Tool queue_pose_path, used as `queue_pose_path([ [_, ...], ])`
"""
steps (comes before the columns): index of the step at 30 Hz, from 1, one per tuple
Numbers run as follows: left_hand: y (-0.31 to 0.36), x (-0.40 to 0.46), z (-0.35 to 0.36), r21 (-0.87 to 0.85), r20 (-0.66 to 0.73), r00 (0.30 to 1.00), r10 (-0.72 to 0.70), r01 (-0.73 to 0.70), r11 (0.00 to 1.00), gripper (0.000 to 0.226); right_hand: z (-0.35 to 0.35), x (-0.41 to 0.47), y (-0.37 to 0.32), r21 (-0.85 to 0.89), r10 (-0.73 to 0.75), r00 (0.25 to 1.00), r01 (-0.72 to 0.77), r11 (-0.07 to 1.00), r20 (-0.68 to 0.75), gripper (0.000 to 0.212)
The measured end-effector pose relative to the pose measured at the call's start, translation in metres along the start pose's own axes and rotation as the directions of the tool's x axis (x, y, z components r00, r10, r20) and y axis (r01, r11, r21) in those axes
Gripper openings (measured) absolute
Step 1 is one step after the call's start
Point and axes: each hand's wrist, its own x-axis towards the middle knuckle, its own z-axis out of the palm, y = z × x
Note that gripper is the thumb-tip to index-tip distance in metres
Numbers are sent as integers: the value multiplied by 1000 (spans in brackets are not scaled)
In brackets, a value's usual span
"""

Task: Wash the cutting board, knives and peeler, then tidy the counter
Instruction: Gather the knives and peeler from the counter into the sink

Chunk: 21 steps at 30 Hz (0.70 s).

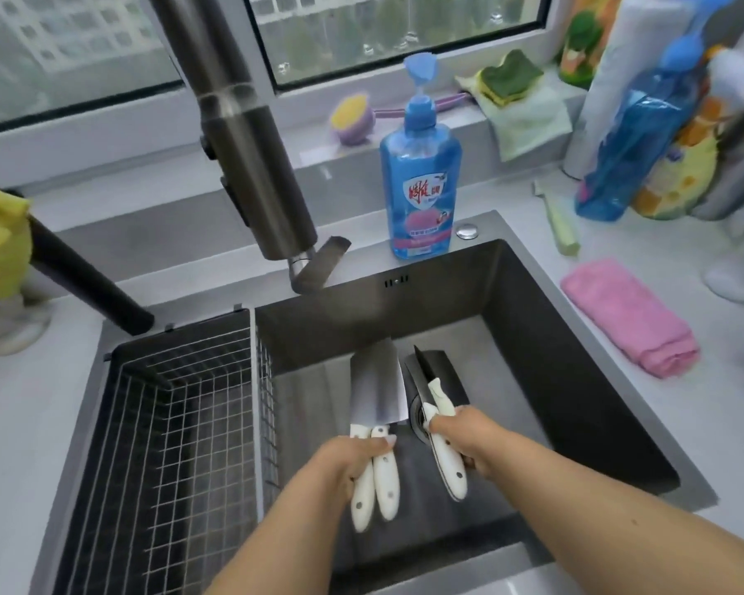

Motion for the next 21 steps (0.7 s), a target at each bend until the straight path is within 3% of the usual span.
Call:
queue_pose_path([
  [10, -23, 46, 12, 10, -63, 997, -52, 53, 999, 20, 11, 39, 25, -98, 40, 997, -46, 994, -64, 11],
  [21, -39, 71, 18, 96, -95, 991, -90, 99, 990, 21, 16, 72, 34, -292, 211, 977, -198, 936, 14, 45],
])
